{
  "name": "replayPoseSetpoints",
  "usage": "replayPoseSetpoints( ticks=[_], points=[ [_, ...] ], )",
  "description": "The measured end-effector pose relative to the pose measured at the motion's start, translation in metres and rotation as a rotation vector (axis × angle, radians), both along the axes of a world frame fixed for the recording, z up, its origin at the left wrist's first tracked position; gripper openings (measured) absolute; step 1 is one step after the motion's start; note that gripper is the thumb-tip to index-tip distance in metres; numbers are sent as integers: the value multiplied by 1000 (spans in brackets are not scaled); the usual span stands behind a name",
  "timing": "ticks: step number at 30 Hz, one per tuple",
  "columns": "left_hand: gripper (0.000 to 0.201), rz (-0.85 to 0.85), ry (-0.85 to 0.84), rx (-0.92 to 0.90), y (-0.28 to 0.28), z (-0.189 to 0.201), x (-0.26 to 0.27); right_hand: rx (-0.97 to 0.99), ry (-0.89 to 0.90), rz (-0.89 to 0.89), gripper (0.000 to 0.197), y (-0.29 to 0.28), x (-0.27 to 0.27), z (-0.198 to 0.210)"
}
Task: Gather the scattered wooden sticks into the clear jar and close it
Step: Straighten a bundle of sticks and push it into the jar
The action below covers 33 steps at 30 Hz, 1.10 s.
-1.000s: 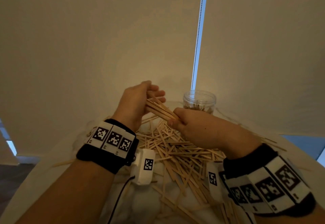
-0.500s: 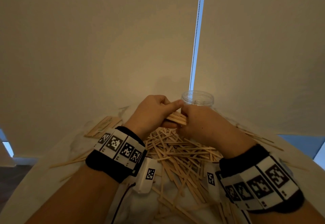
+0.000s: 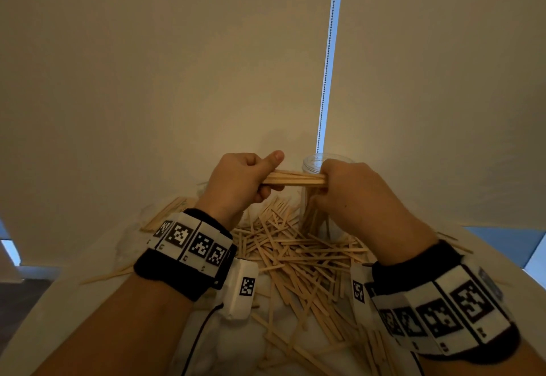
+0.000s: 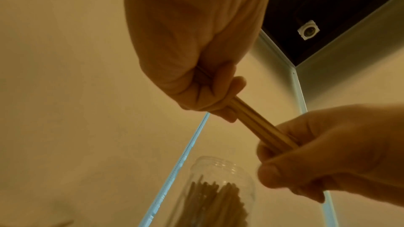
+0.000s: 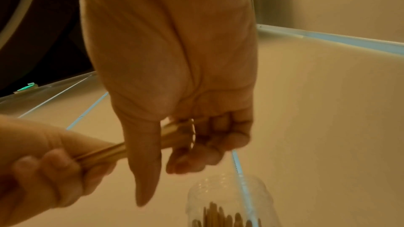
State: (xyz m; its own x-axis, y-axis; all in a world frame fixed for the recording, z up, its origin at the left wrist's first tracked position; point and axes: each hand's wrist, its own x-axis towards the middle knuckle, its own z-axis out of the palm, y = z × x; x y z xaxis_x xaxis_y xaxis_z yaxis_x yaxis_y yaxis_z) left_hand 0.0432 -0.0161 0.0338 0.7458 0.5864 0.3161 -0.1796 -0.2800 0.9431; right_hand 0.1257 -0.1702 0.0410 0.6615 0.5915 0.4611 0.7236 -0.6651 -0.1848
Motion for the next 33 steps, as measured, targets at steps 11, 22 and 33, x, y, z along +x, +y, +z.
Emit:
replayPoseSetpoints(
  ticks=[11, 22, 33],
  points=[
    [44, -77, 60, -301, -2, 12, -1, 2, -65, 11, 34, 4, -2, -2],
    [57, -162, 202, 164, -16, 11, -9, -108, 185, -43, 51, 0, -8, 4],
    [49, 73, -138, 49, -10, -6, 6, 378, 542, 309, 39, -34, 4, 38]
  ],
)
